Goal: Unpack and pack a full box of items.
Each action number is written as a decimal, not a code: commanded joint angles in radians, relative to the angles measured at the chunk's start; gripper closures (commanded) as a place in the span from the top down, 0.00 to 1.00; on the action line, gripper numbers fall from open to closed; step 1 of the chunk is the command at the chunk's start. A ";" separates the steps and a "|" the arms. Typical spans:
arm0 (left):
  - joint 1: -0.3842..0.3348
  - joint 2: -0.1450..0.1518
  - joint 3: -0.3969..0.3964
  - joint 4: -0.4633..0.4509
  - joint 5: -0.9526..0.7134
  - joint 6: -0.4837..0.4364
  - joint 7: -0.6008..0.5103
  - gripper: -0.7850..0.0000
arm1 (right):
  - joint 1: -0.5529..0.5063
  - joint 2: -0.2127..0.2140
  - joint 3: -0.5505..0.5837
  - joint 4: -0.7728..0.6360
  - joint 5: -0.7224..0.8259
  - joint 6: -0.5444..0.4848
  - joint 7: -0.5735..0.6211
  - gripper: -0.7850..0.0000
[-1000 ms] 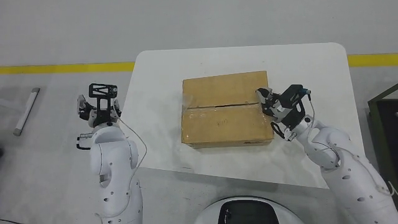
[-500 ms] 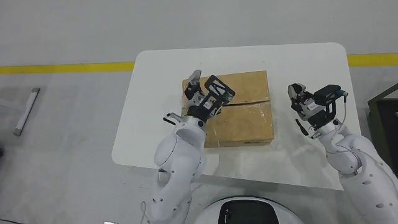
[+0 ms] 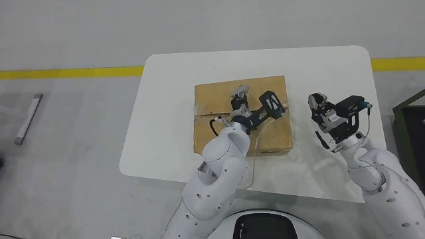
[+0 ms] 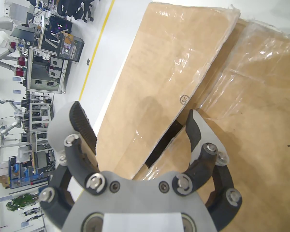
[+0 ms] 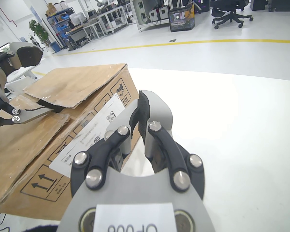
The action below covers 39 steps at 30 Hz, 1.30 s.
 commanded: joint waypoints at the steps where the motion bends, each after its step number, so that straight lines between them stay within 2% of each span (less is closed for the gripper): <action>1: -0.005 -0.001 -0.002 0.014 0.006 0.012 0.002 1.00 | 0.000 0.000 -0.003 -0.004 -0.002 0.001 0.001 0.00; 4: -0.015 -0.002 -0.003 0.026 0.043 0.039 0.009 0.99 | 0.002 -0.001 -0.007 -0.006 -0.004 0.002 0.000 0.00; 5: -0.017 -0.002 -0.003 0.028 0.054 0.051 0.016 0.59 | 0.002 -0.001 -0.009 -0.007 -0.005 0.002 0.001 0.00; 6: -0.018 -0.003 -0.002 0.030 0.061 0.059 0.028 0.34 | 0.003 -0.001 -0.011 -0.007 -0.005 0.003 0.001 0.00; 7: -0.017 -0.003 -0.003 0.030 0.063 0.067 0.043 0.15 | 0.004 -0.002 -0.013 -0.009 -0.005 0.002 0.001 0.00; 8: -0.015 -0.003 -0.005 0.029 0.063 0.076 0.055 0.00 | 0.004 -0.002 -0.016 -0.009 -0.005 0.002 0.002 0.00; 17: 0.018 0.008 -0.019 0.005 0.110 0.064 0.184 0.00 | 0.010 -0.004 -0.032 -0.004 -0.010 0.005 -0.001 0.00; 23: 0.046 0.014 -0.020 -0.041 0.099 0.004 0.222 0.00 | 0.010 -0.004 -0.029 0.000 -0.004 0.002 -0.002 0.00; 29: 0.086 0.020 -0.017 -0.128 0.094 -0.065 0.235 0.00 | 0.005 -0.002 -0.013 0.001 0.016 -0.004 0.002 0.00; 30: 0.089 0.021 -0.017 -0.136 0.098 -0.069 0.234 0.96 | 0.004 -0.002 -0.010 0.000 0.020 -0.005 0.002 0.00; 31: 0.089 0.021 -0.017 -0.143 0.100 -0.070 0.234 1.00 | 0.004 -0.001 -0.007 -0.001 0.023 -0.006 0.002 0.00; 34: 0.058 0.018 -0.018 -0.139 0.104 -0.042 0.246 1.00 | 0.003 -0.001 0.002 -0.007 0.032 -0.007 0.002 0.00; 39: -0.078 -0.003 0.001 -0.062 0.119 0.054 0.260 1.00 | 0.002 0.002 0.020 -0.028 0.042 -0.009 0.002 0.00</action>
